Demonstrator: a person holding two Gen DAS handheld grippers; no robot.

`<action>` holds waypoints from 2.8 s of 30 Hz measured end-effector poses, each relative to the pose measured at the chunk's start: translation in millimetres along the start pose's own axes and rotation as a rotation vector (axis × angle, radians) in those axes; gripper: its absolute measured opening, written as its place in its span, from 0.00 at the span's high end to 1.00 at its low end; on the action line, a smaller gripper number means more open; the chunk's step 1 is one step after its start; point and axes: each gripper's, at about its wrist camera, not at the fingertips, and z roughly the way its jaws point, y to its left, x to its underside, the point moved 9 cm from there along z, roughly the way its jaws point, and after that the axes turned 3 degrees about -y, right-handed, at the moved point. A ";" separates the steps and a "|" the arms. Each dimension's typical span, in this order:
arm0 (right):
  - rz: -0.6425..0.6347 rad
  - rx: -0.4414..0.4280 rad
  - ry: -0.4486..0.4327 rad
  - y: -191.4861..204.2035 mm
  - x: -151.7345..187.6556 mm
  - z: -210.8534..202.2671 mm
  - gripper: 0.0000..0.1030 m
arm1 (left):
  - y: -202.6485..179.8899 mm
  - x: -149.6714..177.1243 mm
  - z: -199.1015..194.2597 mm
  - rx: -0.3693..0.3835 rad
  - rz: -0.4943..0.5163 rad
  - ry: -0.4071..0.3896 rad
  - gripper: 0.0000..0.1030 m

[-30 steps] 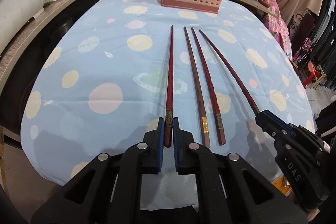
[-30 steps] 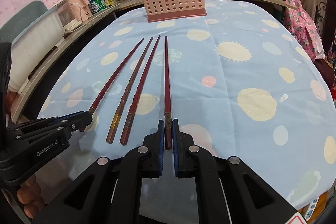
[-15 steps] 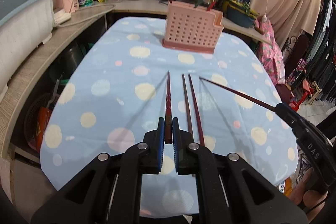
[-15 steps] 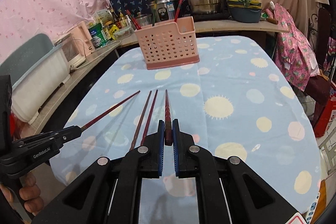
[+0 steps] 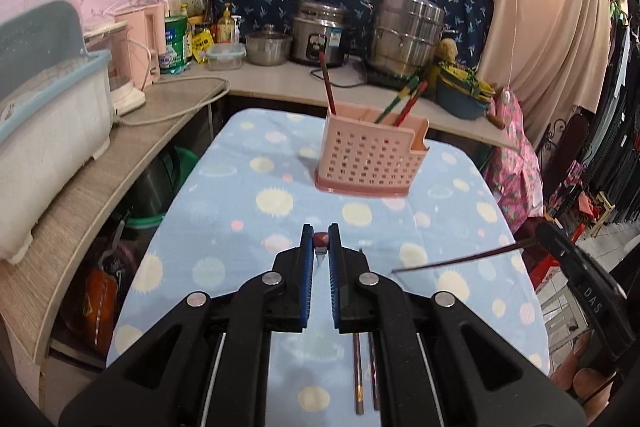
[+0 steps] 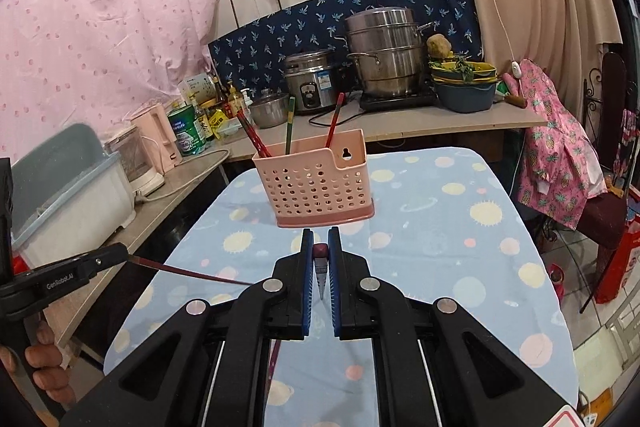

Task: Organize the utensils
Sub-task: 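Lift both dark-red chopsticks toward the basket with the left and right tools, then open the left tool over the basket while the right tool releases its chopstick, then move both tools back down toward the last two chopsticks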

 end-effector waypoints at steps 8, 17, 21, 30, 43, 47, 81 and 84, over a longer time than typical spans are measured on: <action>0.032 -0.044 -0.020 -7.2 -38.0 22.3 0.93 | 1.7 -45.5 25.1 -0.003 -0.024 -0.025 0.93; 0.074 -0.094 -0.071 -14.1 -102.2 47.7 0.93 | -3.4 -107.0 37.6 0.015 -0.050 -0.089 0.93; 0.062 -0.096 -0.117 -11.6 -140.9 60.2 0.93 | -9.8 -150.3 38.8 0.016 -0.047 -0.154 0.93; 0.025 -0.073 -0.244 -5.0 -229.8 90.5 0.93 | -28.9 -242.1 43.2 0.034 -0.051 -0.308 0.93; -0.025 -0.049 -0.172 2.5 -222.2 176.9 0.93 | -34.0 -229.3 127.3 0.004 -0.031 -0.221 0.93; -0.033 -0.041 -0.123 -1.8 -202.4 196.2 0.93 | -29.2 -216.7 145.2 -0.004 -0.038 -0.183 0.93; -0.082 -0.062 -0.046 14.5 -131.5 104.6 0.71 | -11.5 -119.5 94.2 -0.134 0.054 -0.078 0.56; -0.096 -0.066 -0.031 20.1 -113.2 88.4 0.71 | -8.3 -97.9 86.0 -0.144 0.061 -0.053 0.56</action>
